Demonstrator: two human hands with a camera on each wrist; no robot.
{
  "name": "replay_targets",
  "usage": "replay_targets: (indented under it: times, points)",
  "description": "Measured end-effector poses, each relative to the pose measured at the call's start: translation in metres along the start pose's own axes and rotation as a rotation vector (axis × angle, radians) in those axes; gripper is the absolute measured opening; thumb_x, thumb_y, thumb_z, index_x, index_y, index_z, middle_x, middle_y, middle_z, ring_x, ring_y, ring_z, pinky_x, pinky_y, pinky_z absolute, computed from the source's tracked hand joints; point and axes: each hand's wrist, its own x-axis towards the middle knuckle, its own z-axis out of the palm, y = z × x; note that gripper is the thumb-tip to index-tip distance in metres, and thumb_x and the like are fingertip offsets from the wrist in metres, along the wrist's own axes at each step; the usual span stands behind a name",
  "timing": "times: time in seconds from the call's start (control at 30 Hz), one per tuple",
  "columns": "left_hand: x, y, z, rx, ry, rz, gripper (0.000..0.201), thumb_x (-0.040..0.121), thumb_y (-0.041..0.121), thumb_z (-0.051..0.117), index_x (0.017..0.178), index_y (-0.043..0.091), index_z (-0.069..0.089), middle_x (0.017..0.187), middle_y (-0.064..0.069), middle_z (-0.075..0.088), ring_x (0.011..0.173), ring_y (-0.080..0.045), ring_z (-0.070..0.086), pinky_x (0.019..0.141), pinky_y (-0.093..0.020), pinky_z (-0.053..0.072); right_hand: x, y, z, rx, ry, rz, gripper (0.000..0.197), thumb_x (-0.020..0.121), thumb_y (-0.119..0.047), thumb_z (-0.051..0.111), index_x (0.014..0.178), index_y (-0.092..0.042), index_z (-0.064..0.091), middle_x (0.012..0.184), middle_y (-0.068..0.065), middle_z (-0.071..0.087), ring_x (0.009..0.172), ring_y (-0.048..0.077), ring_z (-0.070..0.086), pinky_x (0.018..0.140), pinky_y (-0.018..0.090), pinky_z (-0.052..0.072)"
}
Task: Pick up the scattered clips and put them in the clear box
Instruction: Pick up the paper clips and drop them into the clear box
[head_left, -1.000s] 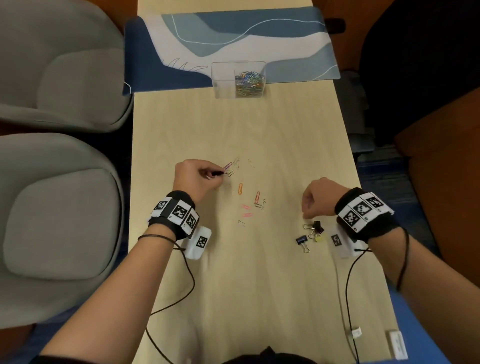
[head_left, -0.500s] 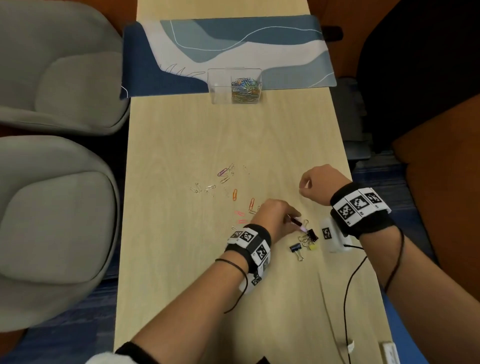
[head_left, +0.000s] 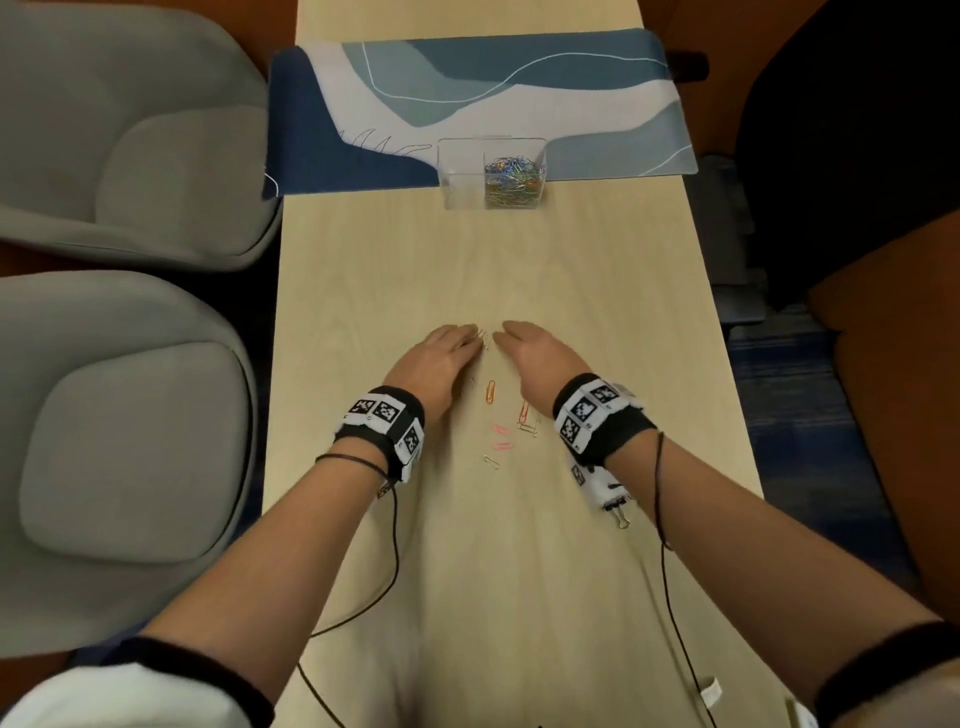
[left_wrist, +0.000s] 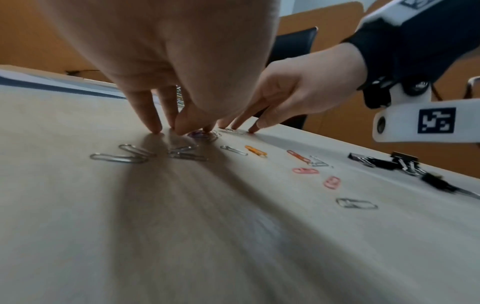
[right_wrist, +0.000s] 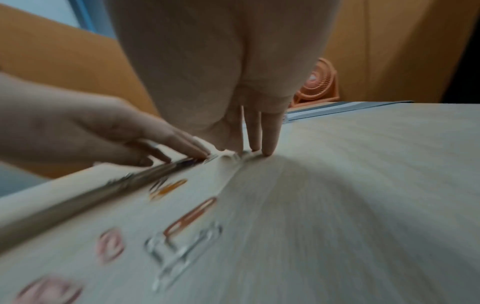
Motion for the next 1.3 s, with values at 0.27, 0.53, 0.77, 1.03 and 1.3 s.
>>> replay_targets:
  times: [0.27,0.53,0.77,1.03,1.3]
  points:
    - [-0.072,-0.002,0.021,0.085,0.101,-0.160,0.065,0.081,-0.002,0.053,0.142,0.019,0.046,0.144,-0.017,0.042,0.127,-0.040,0.042,0.098,-0.049,0.045,-0.076,-0.011,0.032,-0.130,-0.074,-0.125,0.062,0.078,0.018,0.042,0.138,0.003,0.041,0.143,0.022,0.036,0.134,0.034,0.033,0.102,0.041,0.044]
    - [-0.087,0.035,0.058,-0.138,0.297,-0.313,0.040,0.087,0.001,0.055,0.127,-0.001,0.055,0.131,-0.026,0.047,0.125,-0.039,0.041,0.103,-0.047,0.044,-0.101,-0.034,0.054,-0.100,-0.008,0.094,0.054,0.073,0.019,0.048,0.123,-0.003,0.054,0.129,0.014,0.045,0.114,0.027,0.046,0.093,0.030,0.047]
    - [-0.067,0.031,0.048,-0.203,0.325,-0.255,0.057,0.092,0.005,0.052,0.147,0.017,0.039,0.148,-0.017,0.039,0.128,-0.032,0.042,0.102,-0.038,0.044,-0.099,-0.058,0.051,-0.051,0.053,0.133,0.089,0.076,0.015,0.050,0.152,-0.011,0.012,0.155,0.021,0.014,0.135,0.033,0.030,0.101,0.034,0.045]
    - [-0.064,0.026,0.045,-0.014,0.228,-0.174,0.040,0.084,-0.002,0.062,0.123,0.006,0.062,0.133,-0.017,0.054,0.114,-0.037,0.051,0.084,-0.043,0.055,-0.109,-0.064,0.072,-0.258,-0.101,0.013,0.059,0.087,0.000,0.049,0.143,0.004,0.032,0.146,0.030,0.034,0.124,0.044,0.044,0.099,0.046,0.046]
    - [-0.076,0.023,0.047,-0.149,0.307,-0.140,0.015,0.068,-0.008,0.078,0.081,0.000,0.076,0.100,-0.022,0.071,0.091,-0.042,0.066,0.076,-0.045,0.059,-0.108,-0.042,0.057,-0.344,-0.155,-0.180,0.042,0.084,0.016,0.037,0.124,0.008,0.049,0.126,0.022,0.048,0.111,0.033,0.048,0.080,0.038,0.054]
